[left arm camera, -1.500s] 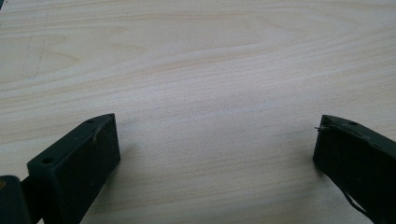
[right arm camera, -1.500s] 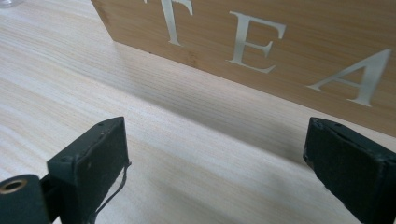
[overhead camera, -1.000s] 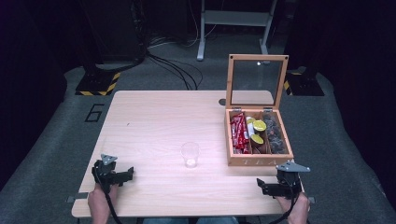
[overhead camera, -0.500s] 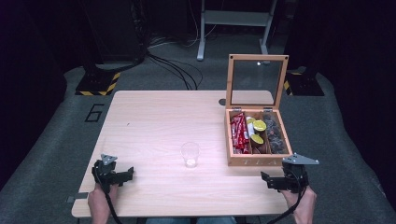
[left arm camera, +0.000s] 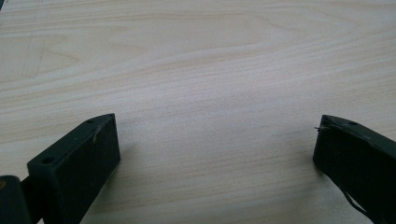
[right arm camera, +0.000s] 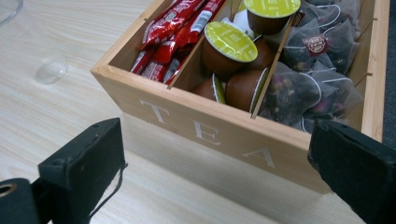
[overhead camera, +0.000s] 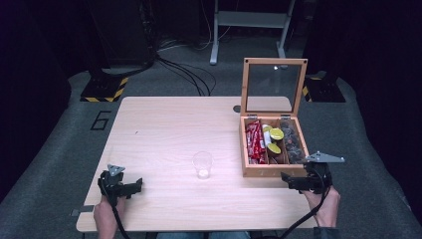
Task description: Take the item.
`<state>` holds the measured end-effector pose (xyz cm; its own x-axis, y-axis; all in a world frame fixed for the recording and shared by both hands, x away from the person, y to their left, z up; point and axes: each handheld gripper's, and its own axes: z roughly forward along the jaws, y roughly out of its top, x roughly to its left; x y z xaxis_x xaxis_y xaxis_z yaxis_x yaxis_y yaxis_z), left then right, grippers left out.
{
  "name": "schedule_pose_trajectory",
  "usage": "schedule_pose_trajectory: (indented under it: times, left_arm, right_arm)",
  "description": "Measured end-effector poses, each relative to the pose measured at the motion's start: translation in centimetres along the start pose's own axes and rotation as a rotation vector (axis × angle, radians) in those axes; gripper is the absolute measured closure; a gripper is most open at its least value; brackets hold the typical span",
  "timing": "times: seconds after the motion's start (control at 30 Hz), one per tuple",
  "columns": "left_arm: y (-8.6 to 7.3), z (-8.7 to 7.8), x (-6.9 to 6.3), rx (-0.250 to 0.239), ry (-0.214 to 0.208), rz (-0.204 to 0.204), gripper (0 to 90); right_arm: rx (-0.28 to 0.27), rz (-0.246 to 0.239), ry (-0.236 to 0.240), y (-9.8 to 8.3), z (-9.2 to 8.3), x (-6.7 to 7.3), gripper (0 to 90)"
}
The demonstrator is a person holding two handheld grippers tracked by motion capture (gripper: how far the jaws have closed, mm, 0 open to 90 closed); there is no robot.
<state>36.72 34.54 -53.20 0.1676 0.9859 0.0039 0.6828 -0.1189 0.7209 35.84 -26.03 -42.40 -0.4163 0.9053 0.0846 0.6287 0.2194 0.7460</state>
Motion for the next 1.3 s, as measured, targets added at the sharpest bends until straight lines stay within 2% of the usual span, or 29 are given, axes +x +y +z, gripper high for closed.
schedule_pose_trajectory:
  times: [0.47,0.6,0.7,0.77,0.97,1.1,1.3]
  left_arm:
    - [0.0,0.0,0.0,0.000,-0.001,-0.001,0.3]
    - [0.0,0.0,0.0,0.000,0.000,0.000,0.3]
    - [0.0,0.0,0.0,0.000,0.000,-0.001,0.3]
    - [0.0,0.0,0.0,0.000,0.000,-0.001,0.3]
    - [0.0,0.0,-0.1,0.000,-0.002,-0.004,0.3]
    - [0.0,0.0,-0.1,0.000,-0.002,-0.004,0.3]
    - [0.0,0.0,-0.1,0.000,-0.002,-0.004,0.3]
  right_arm:
    - [0.029,0.034,0.034,2.1,1.5,-2.1,3.5]
    - [0.017,0.045,0.038,2.6,1.8,-2.6,14.8]
    - [0.023,0.055,0.023,2.9,2.3,-3.2,18.8]
    - [0.035,0.083,-0.002,3.2,2.8,-3.8,23.4]
    - [0.046,0.122,-0.005,3.2,4.0,-4.9,41.3]
    - [0.047,0.135,-0.016,3.1,4.2,-5.2,44.9]
    - [0.081,0.155,-0.055,3.0,5.3,-5.8,47.6]
